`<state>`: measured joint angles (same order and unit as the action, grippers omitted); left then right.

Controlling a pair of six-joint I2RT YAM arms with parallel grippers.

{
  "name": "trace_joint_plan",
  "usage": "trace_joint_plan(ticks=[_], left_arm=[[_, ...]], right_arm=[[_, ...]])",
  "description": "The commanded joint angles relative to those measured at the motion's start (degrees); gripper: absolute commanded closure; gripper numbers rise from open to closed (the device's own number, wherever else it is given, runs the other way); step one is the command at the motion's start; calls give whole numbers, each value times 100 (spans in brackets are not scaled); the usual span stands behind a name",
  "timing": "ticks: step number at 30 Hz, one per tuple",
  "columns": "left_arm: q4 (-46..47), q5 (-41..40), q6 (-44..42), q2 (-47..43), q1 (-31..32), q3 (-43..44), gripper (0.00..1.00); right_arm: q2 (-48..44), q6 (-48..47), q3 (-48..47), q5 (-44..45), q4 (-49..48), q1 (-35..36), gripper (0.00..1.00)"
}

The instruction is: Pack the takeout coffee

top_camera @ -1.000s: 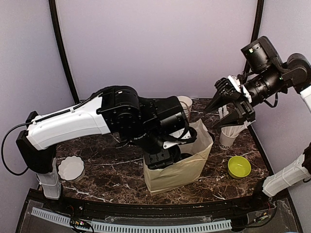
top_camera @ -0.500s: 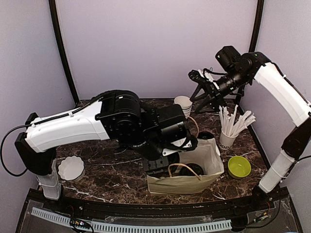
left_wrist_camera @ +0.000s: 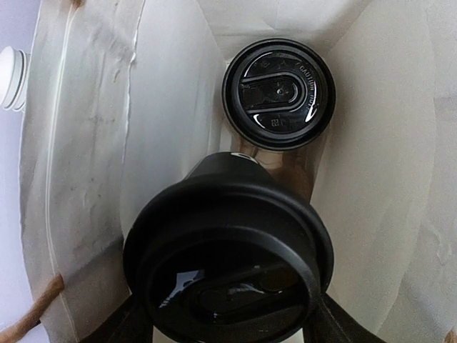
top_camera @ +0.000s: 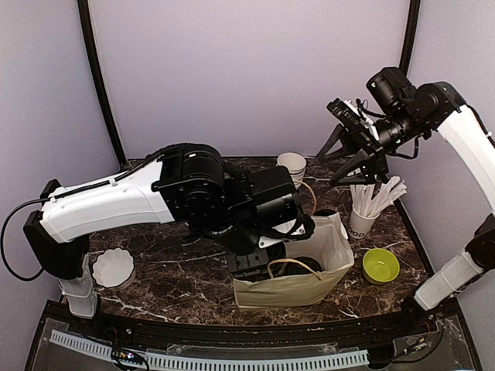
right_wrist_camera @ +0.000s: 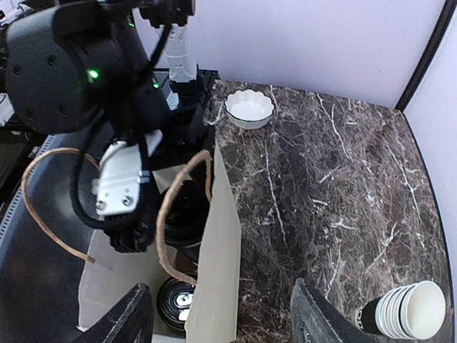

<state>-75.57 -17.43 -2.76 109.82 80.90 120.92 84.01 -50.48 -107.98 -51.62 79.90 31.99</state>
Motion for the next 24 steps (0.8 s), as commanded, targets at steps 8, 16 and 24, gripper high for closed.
trace_joint_plan(ticks=[8,16,24], left_arm=[[-229,-159,-22,-43,26,-68,49],[-245,-267,-75,-130,30,-189,49],[-367,-584,-117,-335,22,-483,50]], right_arm=[[407,1009,348,-372,-531,831,36],[656,1662,-163,-306,-1162,974,100],[622,2156,-336,-459,-2038,1123,100]])
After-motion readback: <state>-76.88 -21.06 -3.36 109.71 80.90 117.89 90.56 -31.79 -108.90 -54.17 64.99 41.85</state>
